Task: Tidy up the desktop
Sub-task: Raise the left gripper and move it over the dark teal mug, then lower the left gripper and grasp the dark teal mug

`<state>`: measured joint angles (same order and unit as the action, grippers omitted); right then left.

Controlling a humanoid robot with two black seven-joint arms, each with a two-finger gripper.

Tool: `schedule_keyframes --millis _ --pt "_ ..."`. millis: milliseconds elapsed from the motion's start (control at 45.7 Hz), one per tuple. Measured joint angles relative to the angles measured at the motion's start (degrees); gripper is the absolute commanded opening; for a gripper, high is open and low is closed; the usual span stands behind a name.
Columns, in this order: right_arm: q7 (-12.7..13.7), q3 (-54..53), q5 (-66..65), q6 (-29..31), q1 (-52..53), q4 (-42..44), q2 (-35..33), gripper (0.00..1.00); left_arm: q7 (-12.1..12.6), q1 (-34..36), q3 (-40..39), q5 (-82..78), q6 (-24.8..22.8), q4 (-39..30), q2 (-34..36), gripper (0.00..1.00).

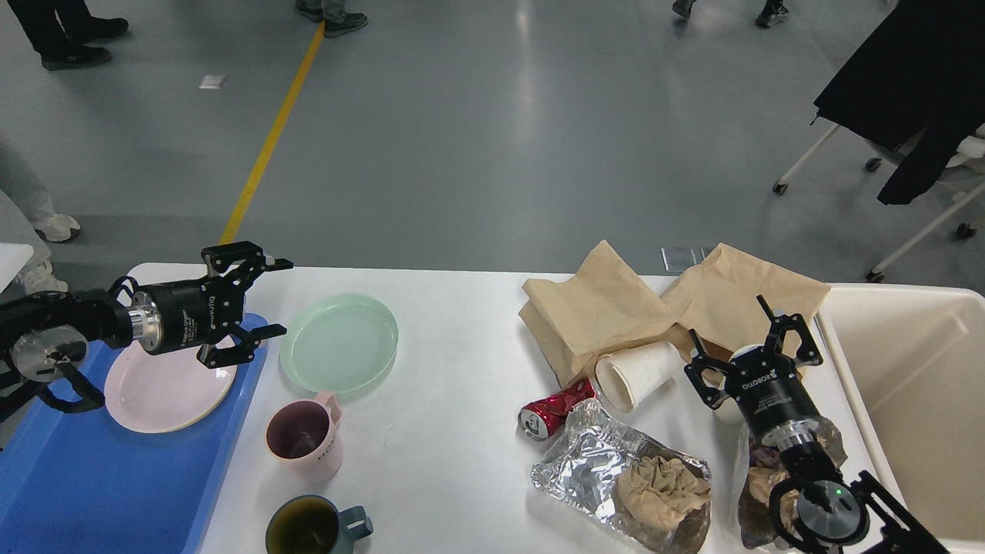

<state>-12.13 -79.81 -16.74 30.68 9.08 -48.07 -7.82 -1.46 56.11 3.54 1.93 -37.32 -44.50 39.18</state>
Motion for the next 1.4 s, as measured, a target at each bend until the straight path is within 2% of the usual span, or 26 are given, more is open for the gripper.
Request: schedule_keyframes --millis 131,241,350,613,810,897,1072,1160,1401 --pt "0.0 0.0 0.0 0.0 0.0 0.0 0.0 1.0 -0.02 17.36 27.32 -0.14 -1.34 -0.1 -1.24 0.97" --pt "0.0 0.0 0.0 0.0 0.0 0.0 0.0 1.0 0.04 27.17 43.64 -0.18 -2.63 -0.94 -6.45 0.97" --pt "0.0 0.0 -0.05 0.0 -0.01 0.0 0.0 1.0 0.19 34.79 54.33 -0.2 -5.07 -2.03 -12.6 0.97" --pt "0.0 0.0 -0.01 0.0 -0.03 -0.01 0.0 1.0 -0.46 47.38 74.07 -0.03 -16.66 -4.84 -25.67 0.97" --pt "0.0 0.0 0.0 0.0 -0.03 -0.01 0.0 1.0 -4.41 59.99 78.2 0.27 -16.64 -20.82 -27.48 0.97" --pt "0.0 0.0 0.0 0.0 -0.03 -0.01 0.0 1.0 -5.8 66.18 79.52 0.26 -12.4 -29.55 -27.47 0.97" --pt "0.0 0.0 0.0 0.0 -0.03 -0.01 0.0 1.0 -5.86 73.16 80.43 0.2 -2.57 -41.7 -27.68 0.97" --pt "0.0 0.0 0.01 0.0 -0.03 -0.01 0.0 1.0 -5.84 75.87 80.17 0.14 -0.67 -45.76 -27.64 0.97" --pt "0.0 0.0 0.01 0.0 -0.03 -0.01 0.0 1.0 -6.06 78.32 79.8 0.13 -0.72 -50.37 -27.85 0.97"
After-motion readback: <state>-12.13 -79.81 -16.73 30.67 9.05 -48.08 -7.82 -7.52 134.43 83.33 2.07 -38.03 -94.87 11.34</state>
